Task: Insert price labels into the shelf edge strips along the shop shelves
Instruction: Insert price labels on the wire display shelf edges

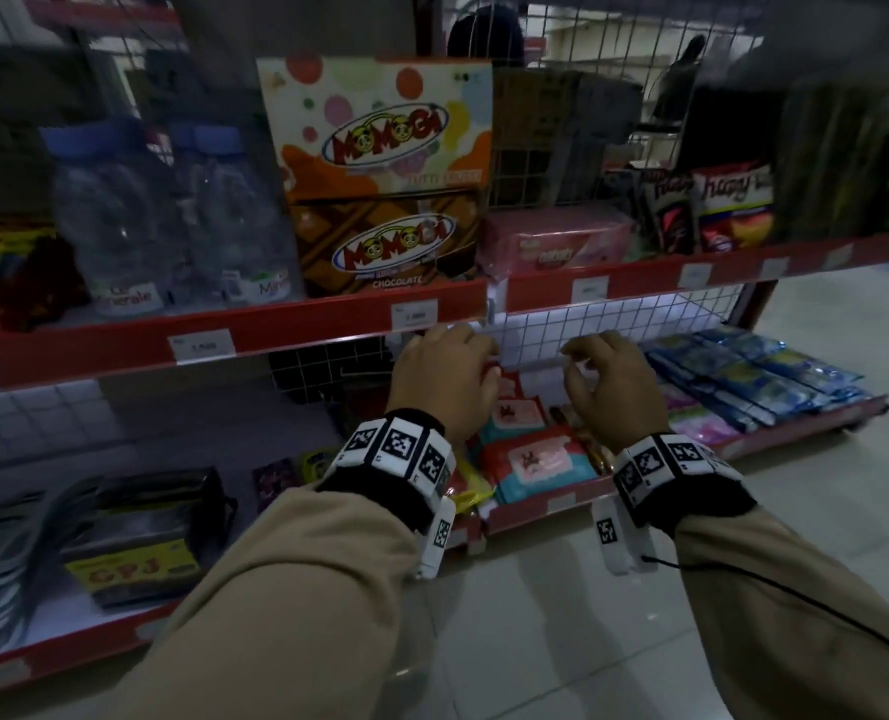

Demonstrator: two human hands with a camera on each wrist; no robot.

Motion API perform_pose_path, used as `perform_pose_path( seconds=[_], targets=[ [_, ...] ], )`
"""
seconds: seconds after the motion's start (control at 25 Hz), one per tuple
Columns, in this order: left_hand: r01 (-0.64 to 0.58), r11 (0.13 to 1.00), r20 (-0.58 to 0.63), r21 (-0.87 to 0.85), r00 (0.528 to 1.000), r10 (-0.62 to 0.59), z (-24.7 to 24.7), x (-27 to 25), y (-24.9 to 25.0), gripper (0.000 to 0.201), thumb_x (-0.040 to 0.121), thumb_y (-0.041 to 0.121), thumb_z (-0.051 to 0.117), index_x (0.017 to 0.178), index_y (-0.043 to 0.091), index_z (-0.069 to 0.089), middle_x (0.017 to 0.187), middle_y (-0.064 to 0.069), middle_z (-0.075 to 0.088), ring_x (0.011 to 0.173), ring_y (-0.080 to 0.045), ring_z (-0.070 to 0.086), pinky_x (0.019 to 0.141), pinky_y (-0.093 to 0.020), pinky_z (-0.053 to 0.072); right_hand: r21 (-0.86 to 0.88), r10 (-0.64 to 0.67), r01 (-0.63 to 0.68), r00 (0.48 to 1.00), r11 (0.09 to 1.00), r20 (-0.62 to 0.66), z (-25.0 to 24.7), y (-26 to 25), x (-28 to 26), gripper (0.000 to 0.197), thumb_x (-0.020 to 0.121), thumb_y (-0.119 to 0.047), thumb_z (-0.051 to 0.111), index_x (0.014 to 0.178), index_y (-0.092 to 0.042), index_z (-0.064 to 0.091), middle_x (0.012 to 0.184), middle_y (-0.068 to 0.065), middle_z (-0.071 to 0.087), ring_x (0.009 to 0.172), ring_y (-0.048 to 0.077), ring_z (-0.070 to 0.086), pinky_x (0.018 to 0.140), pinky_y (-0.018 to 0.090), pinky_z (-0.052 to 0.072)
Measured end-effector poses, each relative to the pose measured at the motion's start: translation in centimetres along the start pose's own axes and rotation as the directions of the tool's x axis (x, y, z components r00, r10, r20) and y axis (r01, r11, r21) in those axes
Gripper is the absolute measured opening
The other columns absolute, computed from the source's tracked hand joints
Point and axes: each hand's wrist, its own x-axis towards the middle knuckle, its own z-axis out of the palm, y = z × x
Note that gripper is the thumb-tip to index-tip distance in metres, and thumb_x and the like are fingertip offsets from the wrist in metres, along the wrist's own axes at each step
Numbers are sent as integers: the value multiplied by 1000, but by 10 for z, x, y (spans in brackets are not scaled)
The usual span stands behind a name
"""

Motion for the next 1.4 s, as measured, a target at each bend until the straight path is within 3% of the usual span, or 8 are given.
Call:
perform_pose_path(
  seconds=[0.16, 0.28, 0.52, 0.68, 0.88, 0.96, 1.24, 1.4],
  targets=[
    [-24, 999, -189, 37, 981, 31, 10, 34, 32, 25, 86, 27, 58, 108, 17, 65, 103, -2, 61, 96, -25, 51, 79, -37, 42, -35, -48, 44, 989, 998, -137, -10, 45, 27, 23, 84, -12, 64, 107, -8, 63, 103, 13, 58, 98, 30, 50, 80, 36, 44],
    [29, 989, -305, 146, 952, 17, 21, 62, 52, 32, 80, 29, 63, 109, 16, 63, 104, -5, 57, 99, -27, 49, 80, -38, 41, -52, -114, 106, 976, 993, -186, -14, 76, 50, 32, 85, -18, 65, 114, -7, 60, 110, 15, 57, 102, 29, 46, 83, 39, 44],
    [149, 976, -310, 157, 946, -94, 54, 108, 90, 32, 80, 31, 63, 108, 16, 63, 109, -5, 55, 103, -26, 47, 86, -39, 40, -45, -249, 245, 960, 968, -130, -21, 107, 79, 29, 88, -29, 61, 109, -9, 63, 106, 15, 58, 94, 34, 52, 78, 42, 44],
    [239, 946, -362, 219, 920, -149, 68, 113, 98, 28, 79, 31, 63, 103, 17, 61, 107, -5, 54, 102, -26, 44, 86, -38, 38, -43, -251, 247, 957, 968, -144, -18, 111, 82, 20, 85, -32, 62, 89, -12, 61, 97, 13, 53, 89, 32, 49, 71, 42, 41],
    [267, 931, -412, 248, 899, -148, 75, 108, 104, 33, 79, 27, 66, 110, 16, 59, 112, -6, 53, 108, -26, 44, 91, -36, 36, -33, -247, 245, 964, 969, -103, -11, 120, 75, 37, 87, -40, 58, 118, -19, 60, 117, 11, 55, 101, 32, 49, 80, 42, 38],
    [282, 928, -408, 245, 898, -166, 73, 107, 105, 33, 81, 26, 66, 112, 17, 59, 115, -8, 52, 108, -27, 45, 91, -38, 38, -48, -274, 271, 956, 962, -102, -10, 123, 77, 39, 89, -43, 55, 120, -20, 59, 119, 10, 56, 101, 32, 49, 81, 42, 37],
    [323, 905, -347, 278, 912, -220, 61, 107, 114, 42, 77, 20, 69, 117, 15, 60, 115, -11, 54, 107, -32, 48, 86, -45, 41, 3, -214, 215, 970, 977, -113, -17, 109, 97, 34, 77, -46, 62, 95, -17, 56, 106, 10, 51, 99, 27, 38, 80, 40, 26],
    [230, 931, -332, 282, 934, -129, 52, 107, 111, 34, 76, 12, 70, 110, 10, 66, 104, -12, 59, 96, -32, 53, 80, -43, 44, 33, -242, 246, 965, 969, -98, -23, 104, 98, 32, 73, -41, 63, 89, -16, 51, 92, 4, 50, 91, 22, 36, 76, 35, 21]
  ],
)
